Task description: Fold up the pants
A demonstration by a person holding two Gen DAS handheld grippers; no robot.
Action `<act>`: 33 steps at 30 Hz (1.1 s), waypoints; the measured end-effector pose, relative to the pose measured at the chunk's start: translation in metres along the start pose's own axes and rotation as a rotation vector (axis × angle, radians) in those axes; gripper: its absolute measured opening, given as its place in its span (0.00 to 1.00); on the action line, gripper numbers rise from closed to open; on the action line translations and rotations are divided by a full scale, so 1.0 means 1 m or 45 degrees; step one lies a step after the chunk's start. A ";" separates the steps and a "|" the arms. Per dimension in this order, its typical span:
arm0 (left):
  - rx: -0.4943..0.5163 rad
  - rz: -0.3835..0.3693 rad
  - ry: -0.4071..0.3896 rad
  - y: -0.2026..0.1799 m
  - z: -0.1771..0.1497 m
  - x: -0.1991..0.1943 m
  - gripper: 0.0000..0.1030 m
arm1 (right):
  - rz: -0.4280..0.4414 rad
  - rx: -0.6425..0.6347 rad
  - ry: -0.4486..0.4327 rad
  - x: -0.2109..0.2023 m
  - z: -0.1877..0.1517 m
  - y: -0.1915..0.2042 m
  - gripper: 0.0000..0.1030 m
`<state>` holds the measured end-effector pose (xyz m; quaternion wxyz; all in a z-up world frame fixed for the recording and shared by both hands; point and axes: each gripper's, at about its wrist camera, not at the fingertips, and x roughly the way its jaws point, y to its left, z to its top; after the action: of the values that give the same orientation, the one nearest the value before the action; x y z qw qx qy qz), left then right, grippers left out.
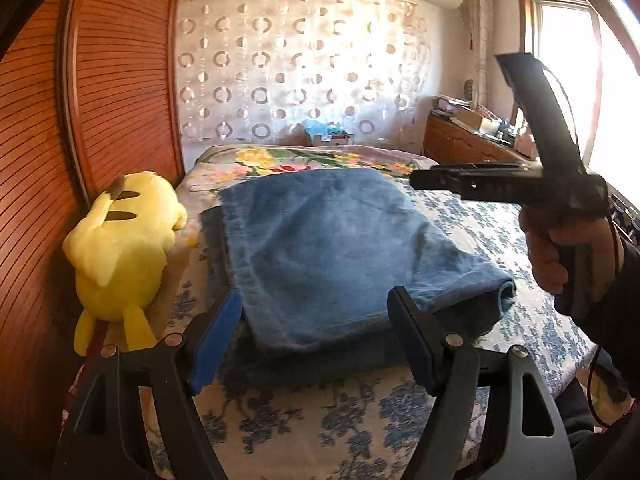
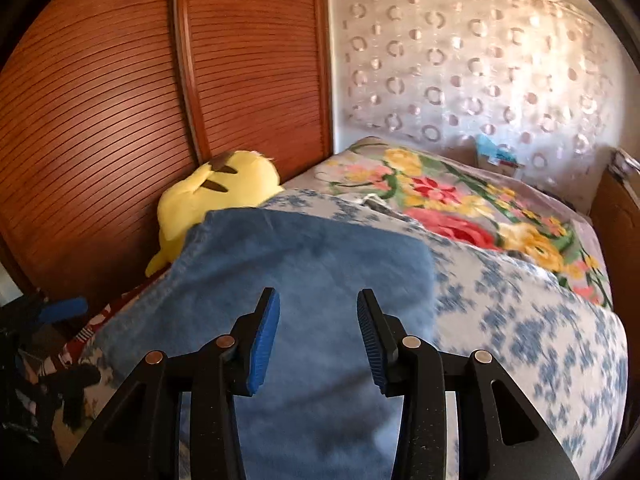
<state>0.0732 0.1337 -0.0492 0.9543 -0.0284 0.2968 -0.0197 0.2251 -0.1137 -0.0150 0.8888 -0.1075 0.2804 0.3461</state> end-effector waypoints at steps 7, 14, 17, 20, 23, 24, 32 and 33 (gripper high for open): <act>0.037 -0.038 0.022 -0.024 0.004 0.014 0.74 | -0.051 0.034 0.004 -0.033 -0.030 -0.007 0.59; 0.046 -0.049 0.083 -0.037 0.001 0.037 0.74 | -0.073 0.125 0.096 -0.045 -0.063 -0.022 0.59; 0.043 -0.039 0.111 -0.038 -0.003 0.044 0.74 | -0.073 0.149 0.110 -0.047 -0.067 -0.021 0.59; 0.030 -0.035 0.140 -0.036 -0.008 0.050 0.74 | -0.069 0.162 0.112 -0.050 -0.068 -0.019 0.59; 0.045 -0.021 0.171 -0.038 -0.013 0.056 0.74 | -0.075 0.175 0.127 -0.046 -0.070 -0.014 0.59; 0.051 -0.017 0.178 -0.038 -0.015 0.058 0.74 | -0.075 0.182 0.136 -0.043 -0.073 -0.013 0.59; 0.086 0.008 0.192 -0.039 -0.023 0.066 0.74 | -0.072 0.213 0.201 -0.027 -0.085 -0.014 0.59; 0.088 0.008 0.191 -0.040 -0.024 0.066 0.74 | -0.069 0.216 0.203 -0.026 -0.085 -0.014 0.59</act>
<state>0.1133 0.0896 -0.1033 0.9299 0.0072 0.3667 -0.0289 0.1833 -0.1711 -0.0697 0.8786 -0.0666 0.3753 0.2875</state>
